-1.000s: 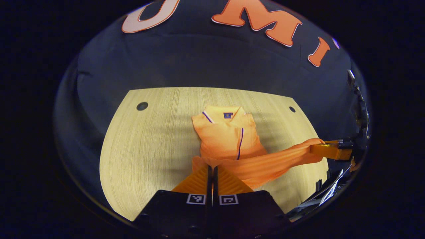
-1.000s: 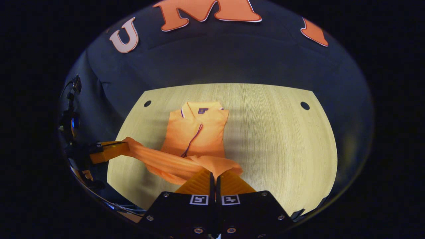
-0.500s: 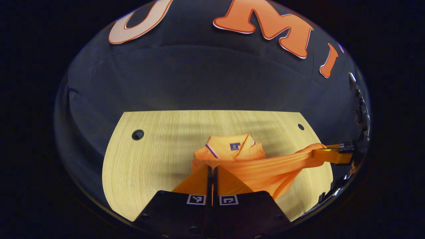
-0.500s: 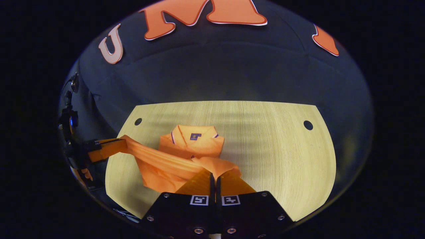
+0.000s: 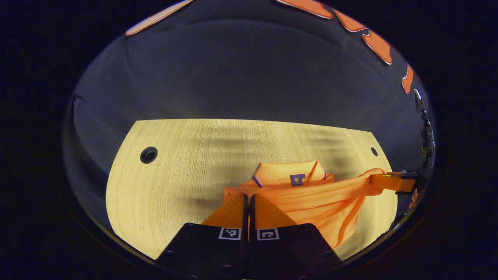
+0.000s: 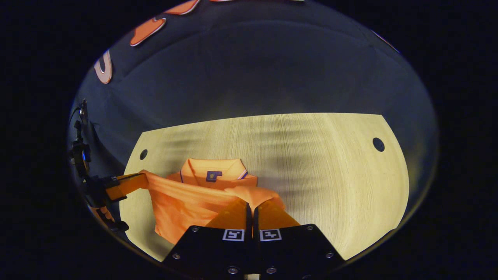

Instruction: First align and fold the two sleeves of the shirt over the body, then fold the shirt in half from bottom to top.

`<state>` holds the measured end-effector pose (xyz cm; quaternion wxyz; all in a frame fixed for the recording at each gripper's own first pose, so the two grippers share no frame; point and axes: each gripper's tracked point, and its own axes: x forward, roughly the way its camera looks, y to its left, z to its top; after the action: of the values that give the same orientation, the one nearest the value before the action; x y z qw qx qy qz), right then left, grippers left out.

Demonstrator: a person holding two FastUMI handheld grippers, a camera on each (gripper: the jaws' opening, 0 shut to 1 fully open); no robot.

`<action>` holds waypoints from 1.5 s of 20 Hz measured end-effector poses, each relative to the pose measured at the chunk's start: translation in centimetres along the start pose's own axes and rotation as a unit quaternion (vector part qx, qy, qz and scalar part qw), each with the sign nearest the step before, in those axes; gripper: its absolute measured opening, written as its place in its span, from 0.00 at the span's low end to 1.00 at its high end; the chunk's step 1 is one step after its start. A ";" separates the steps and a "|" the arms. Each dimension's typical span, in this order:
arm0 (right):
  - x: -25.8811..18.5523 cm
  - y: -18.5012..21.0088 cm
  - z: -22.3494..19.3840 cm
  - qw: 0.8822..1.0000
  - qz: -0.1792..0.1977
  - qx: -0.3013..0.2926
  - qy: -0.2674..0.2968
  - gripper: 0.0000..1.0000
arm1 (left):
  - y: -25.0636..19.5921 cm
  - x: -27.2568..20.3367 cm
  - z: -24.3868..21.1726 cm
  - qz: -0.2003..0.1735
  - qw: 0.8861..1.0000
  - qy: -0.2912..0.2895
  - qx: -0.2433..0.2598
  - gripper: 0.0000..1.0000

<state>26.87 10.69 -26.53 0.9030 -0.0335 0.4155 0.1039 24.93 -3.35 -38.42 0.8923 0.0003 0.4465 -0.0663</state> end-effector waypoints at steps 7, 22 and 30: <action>4.3 -1.6 -1.3 0.999 -0.041 -0.019 0.010 0.02 | 1.0 3.7 -2.3 0.013 0.999 0.032 -0.020 0.09; -2.4 -1.4 2.4 0.996 -0.045 0.001 -0.077 1.00 | 1.5 -2.3 3.4 0.053 0.993 -0.102 -0.018 0.99; -14.9 -0.1 5.7 0.981 -0.031 -0.004 -0.193 0.99 | -2.9 -15.0 10.0 0.045 0.970 -0.238 0.021 0.98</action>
<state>21.64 8.99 -11.53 0.9690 -0.0288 0.2313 0.0822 23.73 -5.06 -20.30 0.9748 0.0238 0.2193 -0.0338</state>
